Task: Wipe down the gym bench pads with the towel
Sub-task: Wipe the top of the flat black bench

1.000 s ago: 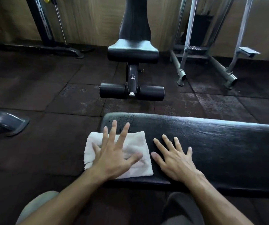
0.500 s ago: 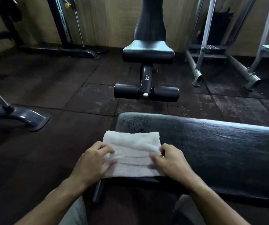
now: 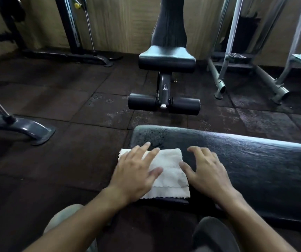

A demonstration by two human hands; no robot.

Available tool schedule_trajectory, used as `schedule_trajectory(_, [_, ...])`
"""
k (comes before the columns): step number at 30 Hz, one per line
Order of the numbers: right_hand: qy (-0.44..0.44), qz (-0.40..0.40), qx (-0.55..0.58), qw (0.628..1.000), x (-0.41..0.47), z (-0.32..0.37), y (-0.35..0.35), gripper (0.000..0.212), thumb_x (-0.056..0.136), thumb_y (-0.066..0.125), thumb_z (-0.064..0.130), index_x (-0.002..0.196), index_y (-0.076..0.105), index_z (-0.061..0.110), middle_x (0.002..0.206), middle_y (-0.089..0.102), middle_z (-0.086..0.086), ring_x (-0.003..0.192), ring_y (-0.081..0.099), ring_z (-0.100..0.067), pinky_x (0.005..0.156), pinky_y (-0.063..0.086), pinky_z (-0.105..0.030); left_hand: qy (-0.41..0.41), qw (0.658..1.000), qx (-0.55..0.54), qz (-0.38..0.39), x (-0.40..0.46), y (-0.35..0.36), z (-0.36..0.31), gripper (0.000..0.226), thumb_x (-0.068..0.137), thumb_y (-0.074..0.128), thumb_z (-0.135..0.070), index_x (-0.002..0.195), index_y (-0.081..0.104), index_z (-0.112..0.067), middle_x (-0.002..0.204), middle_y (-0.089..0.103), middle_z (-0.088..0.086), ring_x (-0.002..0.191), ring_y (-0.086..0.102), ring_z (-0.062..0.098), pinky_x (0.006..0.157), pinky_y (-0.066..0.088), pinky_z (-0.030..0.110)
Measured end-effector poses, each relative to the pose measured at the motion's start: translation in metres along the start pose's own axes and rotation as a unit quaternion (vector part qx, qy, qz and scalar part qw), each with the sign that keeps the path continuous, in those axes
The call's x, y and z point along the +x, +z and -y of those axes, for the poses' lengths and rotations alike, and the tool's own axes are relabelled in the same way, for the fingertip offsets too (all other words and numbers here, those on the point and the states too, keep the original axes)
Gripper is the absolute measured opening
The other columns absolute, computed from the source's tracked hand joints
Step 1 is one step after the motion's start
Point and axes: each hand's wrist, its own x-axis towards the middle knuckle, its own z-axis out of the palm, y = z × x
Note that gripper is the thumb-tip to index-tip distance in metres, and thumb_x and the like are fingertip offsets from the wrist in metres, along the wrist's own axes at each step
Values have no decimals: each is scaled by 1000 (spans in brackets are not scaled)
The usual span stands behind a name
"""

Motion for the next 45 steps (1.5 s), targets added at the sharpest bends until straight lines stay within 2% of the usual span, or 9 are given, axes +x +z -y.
schedule_trajectory(3, [-6,35,-114,993,8,-7,8,66,100,30,65,159,15,39,170,4,4,156,2,-29,121,11,-60,-48,991,44,121,11,31,-6,70,89,13,-79,151,-8,-52,164,-19,-7,149,-21,32,116,-13,60])
schedule_trajectory(9, [42,120,-96,987,6,-37,33,62,99,11,68,158,0,52,169,-11,14,156,-14,-25,120,-2,-65,-80,990,65,100,-1,44,-11,75,83,10,-87,146,-18,-58,160,-30,-10,144,-33,31,108,-17,69])
schedule_trajectory(15, [41,110,-81,990,10,-38,36,60,101,17,66,157,2,52,169,-9,15,156,-13,-22,119,-2,-64,-108,979,40,166,26,33,-9,79,76,15,-92,146,-1,-61,165,-1,-10,150,-12,31,109,-12,69])
schedule_trajectory(20, [57,112,-40,991,13,-35,30,53,101,22,65,153,22,55,168,5,16,156,-3,-21,118,0,-66,-171,985,-22,27,57,-1,24,66,90,35,-74,148,33,-42,151,39,-5,136,39,20,111,25,52])
schedule_trajectory(25, [97,76,111,986,41,-1,14,52,95,40,68,130,59,35,138,47,9,133,38,-20,110,32,-52,-192,957,-53,210,50,-19,71,77,72,52,-83,130,55,-32,127,60,-5,113,57,18,96,48,38])
schedule_trajectory(30, [109,30,172,979,45,29,24,21,91,55,47,84,50,28,102,50,8,105,51,-22,92,44,-40,-218,933,-269,100,42,-19,79,31,82,73,-53,95,67,-26,88,71,-5,81,64,12,76,53,39])
schedule_trajectory(35, [92,18,275,957,46,27,17,23,96,59,37,88,51,17,89,59,5,77,51,-10,61,40,-25,-182,940,-273,97,38,-22,77,19,87,74,-30,90,60,-17,77,61,-1,68,52,11,63,44,31])
schedule_trajectory(41, [35,-106,358,927,35,12,-18,27,87,79,36,74,59,21,75,65,2,66,60,-14,61,46,-29,-95,888,-450,-2,31,-66,59,25,87,76,-23,87,57,-6,66,58,-2,62,48,8,54,36,24])
schedule_trajectory(45, [-34,-165,370,914,39,26,-59,24,94,70,32,80,55,18,71,59,5,62,51,-8,57,44,-26,-44,932,-326,-153,37,-88,38,22,84,78,-24,78,60,-15,55,54,-8,51,42,3,50,33,23])
